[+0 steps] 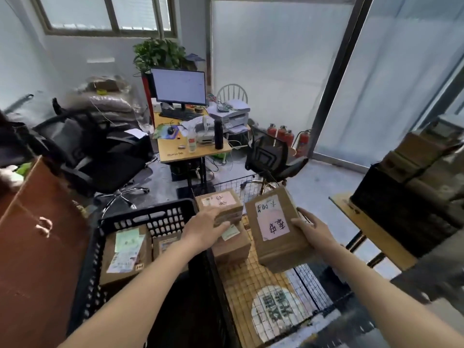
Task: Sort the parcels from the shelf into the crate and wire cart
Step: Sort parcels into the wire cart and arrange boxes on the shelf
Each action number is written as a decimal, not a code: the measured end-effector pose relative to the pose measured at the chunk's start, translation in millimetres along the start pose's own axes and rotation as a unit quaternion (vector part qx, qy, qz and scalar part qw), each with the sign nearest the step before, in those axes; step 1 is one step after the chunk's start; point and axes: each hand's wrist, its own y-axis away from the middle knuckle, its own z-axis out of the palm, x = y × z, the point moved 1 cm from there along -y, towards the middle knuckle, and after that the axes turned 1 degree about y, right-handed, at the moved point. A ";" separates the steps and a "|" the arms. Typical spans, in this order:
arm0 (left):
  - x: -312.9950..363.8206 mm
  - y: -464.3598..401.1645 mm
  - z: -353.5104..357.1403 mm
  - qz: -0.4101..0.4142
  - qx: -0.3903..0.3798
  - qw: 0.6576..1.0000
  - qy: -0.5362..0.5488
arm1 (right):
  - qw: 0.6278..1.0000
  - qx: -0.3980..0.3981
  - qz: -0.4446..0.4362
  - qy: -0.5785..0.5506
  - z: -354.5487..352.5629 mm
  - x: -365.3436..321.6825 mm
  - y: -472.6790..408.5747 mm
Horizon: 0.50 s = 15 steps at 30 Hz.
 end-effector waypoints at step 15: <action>-25.1 -126.5 111.8 -0.048 -0.064 0.997 -0.011 | 0.985 -0.115 0.112 -0.057 52.5 132.5 -168.6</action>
